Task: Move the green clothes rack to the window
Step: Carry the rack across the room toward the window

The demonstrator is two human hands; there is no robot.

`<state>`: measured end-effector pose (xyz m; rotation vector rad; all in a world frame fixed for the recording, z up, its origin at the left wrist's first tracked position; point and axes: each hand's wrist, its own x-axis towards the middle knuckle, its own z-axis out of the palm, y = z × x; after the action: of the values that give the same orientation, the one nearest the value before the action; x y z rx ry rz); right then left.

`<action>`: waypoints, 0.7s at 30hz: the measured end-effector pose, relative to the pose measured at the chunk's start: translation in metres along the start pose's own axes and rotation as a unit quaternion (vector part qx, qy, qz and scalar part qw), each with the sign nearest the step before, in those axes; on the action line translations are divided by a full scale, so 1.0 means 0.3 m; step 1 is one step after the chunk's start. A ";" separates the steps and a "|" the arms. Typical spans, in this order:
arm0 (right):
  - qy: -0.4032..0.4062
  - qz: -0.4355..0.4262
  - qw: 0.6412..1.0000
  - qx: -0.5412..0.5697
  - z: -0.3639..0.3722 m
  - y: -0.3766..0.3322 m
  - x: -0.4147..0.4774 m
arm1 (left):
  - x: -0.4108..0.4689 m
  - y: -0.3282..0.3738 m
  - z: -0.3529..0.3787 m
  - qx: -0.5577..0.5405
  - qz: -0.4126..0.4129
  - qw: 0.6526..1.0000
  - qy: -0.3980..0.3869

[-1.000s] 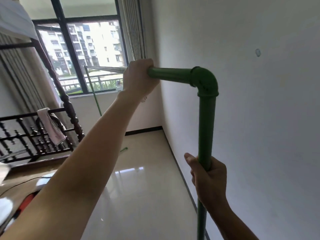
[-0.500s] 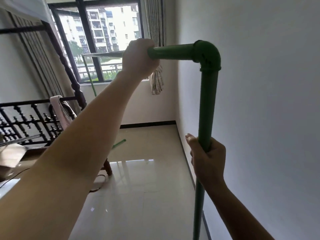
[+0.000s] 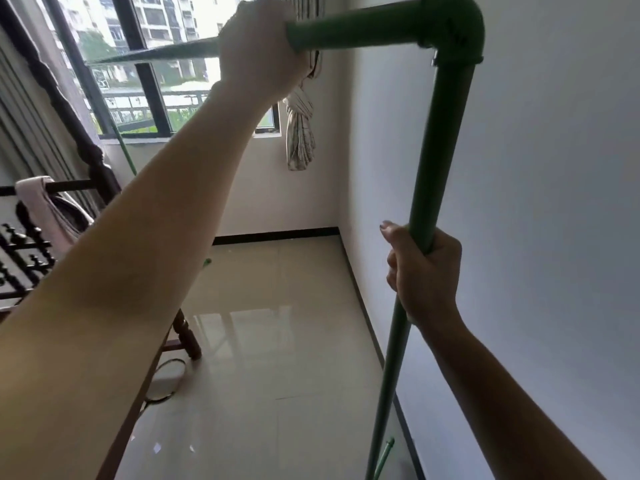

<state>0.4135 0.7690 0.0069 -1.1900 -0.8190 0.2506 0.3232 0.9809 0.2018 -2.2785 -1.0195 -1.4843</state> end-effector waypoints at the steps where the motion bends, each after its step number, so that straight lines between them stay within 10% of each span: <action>1: 0.001 0.000 1.000 0.001 0.028 0.023 0.043 | 0.026 -0.028 0.034 0.004 0.001 1.000 0.001; 21: -0.117 0.038 0.990 0.064 0.354 0.572 1.108 | 0.473 -0.323 0.937 -0.010 0.052 0.996 0.071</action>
<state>0.6126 1.1031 0.0109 -1.0853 -0.9478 0.5060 0.4924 1.2628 0.1808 -2.1675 -0.8379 -1.5939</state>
